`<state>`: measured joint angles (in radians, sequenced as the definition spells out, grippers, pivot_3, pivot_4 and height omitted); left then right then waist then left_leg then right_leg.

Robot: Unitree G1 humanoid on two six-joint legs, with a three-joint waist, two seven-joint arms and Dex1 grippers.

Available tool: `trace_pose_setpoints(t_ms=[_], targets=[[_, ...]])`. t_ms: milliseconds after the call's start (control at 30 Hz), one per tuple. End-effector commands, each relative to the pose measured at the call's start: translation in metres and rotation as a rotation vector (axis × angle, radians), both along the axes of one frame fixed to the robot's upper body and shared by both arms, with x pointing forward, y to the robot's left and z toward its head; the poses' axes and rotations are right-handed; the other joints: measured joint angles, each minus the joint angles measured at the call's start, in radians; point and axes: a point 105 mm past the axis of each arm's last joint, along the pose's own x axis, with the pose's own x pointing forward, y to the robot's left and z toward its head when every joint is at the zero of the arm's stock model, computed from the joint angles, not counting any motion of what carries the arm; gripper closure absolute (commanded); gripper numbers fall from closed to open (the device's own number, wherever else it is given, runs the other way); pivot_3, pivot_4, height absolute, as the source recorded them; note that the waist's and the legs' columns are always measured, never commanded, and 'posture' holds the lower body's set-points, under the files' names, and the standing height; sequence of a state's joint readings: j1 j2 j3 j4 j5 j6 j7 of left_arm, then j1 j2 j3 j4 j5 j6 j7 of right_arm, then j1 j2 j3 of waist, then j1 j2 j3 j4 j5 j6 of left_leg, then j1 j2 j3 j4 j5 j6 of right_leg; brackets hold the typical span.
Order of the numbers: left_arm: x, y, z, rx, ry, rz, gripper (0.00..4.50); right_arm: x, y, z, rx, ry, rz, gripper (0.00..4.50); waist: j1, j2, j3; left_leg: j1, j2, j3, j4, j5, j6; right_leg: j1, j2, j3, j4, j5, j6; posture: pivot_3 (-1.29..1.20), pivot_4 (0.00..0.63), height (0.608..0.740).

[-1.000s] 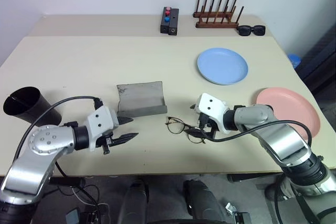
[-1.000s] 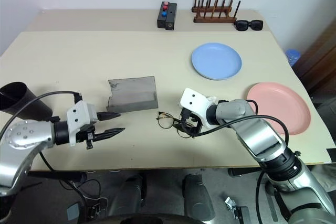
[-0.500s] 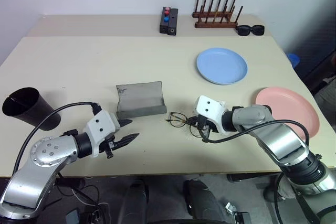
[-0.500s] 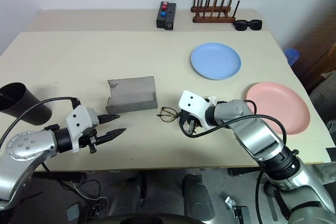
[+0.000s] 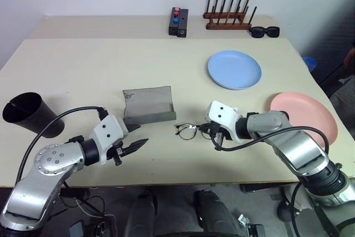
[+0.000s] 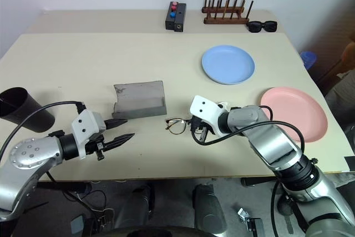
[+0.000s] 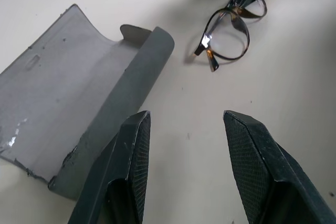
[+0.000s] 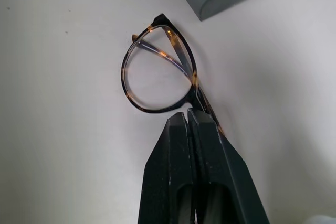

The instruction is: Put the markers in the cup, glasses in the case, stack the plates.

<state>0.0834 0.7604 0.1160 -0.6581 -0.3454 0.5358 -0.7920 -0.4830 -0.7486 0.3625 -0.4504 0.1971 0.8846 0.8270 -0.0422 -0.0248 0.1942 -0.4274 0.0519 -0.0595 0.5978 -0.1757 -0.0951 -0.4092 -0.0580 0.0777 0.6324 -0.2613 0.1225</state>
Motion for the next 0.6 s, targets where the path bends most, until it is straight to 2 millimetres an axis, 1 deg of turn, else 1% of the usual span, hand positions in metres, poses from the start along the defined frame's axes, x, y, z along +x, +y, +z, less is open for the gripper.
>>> trace_pose_setpoints(t_ms=[33,100,133,200,267,400,600], targets=[[-0.002,-0.005,0.004,-0.011,-0.022,-0.017,2.26,-0.002,0.003,0.023,0.012,-0.080,0.051,4.47,0.000,0.000,0.000,0.000,0.000,0.000,0.000,0.000,0.000,0.000,0.000,0.000,0.000,0.000,0.000,0.00,0.150,0.740],[-0.002,-0.005,0.004,-0.012,-0.020,-0.016,2.26,-0.003,0.004,0.025,0.010,-0.085,0.063,4.47,0.000,0.000,0.000,0.000,0.000,0.000,0.000,0.000,0.000,0.000,0.000,0.000,0.000,0.000,0.000,0.00,0.150,0.740],[-0.003,-0.006,0.004,-0.016,-0.019,-0.017,2.26,-0.002,0.003,0.025,0.005,-0.096,0.065,4.23,0.000,0.000,0.000,0.000,0.000,0.000,0.000,0.000,0.000,0.000,0.000,0.000,0.000,0.000,0.000,0.00,0.150,0.740],[-0.005,-0.007,0.003,-0.024,-0.011,-0.024,2.26,0.002,0.001,0.025,-0.017,-0.130,0.060,3.67,0.000,0.000,0.000,0.000,0.000,0.000,0.000,0.000,0.000,0.000,0.000,0.000,0.000,0.000,0.000,0.00,0.150,0.740],[-0.007,-0.009,0.003,-0.030,-0.002,-0.028,2.26,0.004,0.001,0.024,-0.022,-0.138,0.060,2.83,0.000,0.000,0.000,0.000,0.000,0.000,0.000,0.000,0.000,0.000,0.000,0.000,0.000,0.000,0.000,0.00,0.150,0.740],[-0.009,-0.008,-0.001,-0.021,0.015,-0.028,2.26,0.005,0.003,0.021,-0.022,-0.138,0.064,2.83,0.000,0.000,0.000,0.000,0.000,0.000,0.000,0.000,0.000,0.000,0.000,0.000,0.000,0.000,0.000,0.00,0.150,0.740],[-0.011,-0.009,-0.002,-0.040,0.022,-0.025,2.26,0.011,0.002,0.011,-0.036,-0.148,0.053,2.83,-0.001,0.000,0.000,0.000,0.000,0.000,0.000,0.000,0.000,0.000,0.000,0.000,-0.001,0.000,0.000,0.00,0.150,0.740]])
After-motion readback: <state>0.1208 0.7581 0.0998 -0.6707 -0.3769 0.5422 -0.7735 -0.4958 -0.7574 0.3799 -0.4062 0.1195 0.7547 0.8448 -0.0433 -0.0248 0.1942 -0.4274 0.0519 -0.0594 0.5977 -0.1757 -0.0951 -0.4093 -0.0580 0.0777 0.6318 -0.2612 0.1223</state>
